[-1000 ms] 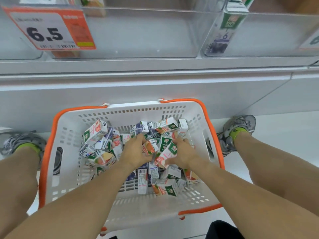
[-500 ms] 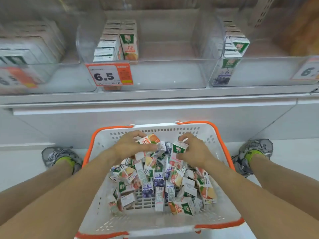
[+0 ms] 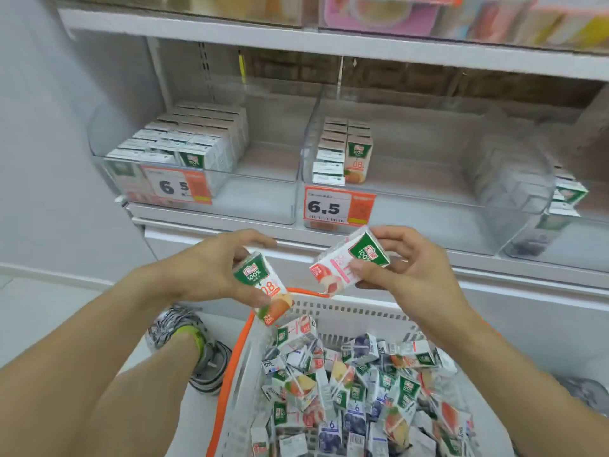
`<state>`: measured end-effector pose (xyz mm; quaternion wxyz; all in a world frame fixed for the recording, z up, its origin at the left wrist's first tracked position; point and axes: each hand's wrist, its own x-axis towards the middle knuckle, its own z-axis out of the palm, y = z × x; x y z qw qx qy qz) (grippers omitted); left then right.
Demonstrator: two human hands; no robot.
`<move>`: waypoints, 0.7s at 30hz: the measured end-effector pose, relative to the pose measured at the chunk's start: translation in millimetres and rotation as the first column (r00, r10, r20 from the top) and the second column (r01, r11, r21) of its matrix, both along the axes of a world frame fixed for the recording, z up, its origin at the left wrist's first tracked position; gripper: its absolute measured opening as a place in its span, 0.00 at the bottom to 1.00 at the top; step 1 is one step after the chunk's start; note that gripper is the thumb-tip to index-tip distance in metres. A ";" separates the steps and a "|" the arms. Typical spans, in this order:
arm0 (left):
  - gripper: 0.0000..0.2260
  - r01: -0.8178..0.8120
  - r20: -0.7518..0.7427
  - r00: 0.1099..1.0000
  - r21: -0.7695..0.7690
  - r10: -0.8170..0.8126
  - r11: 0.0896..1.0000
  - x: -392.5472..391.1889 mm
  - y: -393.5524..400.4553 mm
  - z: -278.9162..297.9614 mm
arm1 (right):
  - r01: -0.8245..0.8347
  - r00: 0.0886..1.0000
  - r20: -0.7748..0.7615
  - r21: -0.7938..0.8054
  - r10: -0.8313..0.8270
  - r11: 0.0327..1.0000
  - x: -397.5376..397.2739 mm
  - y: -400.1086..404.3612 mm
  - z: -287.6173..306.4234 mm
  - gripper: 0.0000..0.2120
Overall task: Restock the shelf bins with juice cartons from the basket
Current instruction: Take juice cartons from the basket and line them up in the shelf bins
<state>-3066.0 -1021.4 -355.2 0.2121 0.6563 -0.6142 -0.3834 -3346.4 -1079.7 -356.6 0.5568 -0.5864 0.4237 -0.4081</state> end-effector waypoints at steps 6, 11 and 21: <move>0.29 -0.301 -0.241 0.933 -0.121 0.266 0.946 34.5 8.5 8.0 | -0.117 0.993 -0.014 -0.345 0.119 0.931 96.4 -16.9 70.5 0.22; 0.24 -0.422 -0.430 0.845 -0.172 0.318 0.890 55.2 15.7 8.9 | -0.136 0.988 -0.136 -0.587 0.069 0.798 188.3 -50.4 105.3 0.20; 0.23 -0.463 -0.552 0.777 -0.172 0.304 0.870 74.2 19.6 1.6 | -0.426 0.783 -0.621 -0.563 -0.023 0.708 285.8 -91.8 75.4 0.23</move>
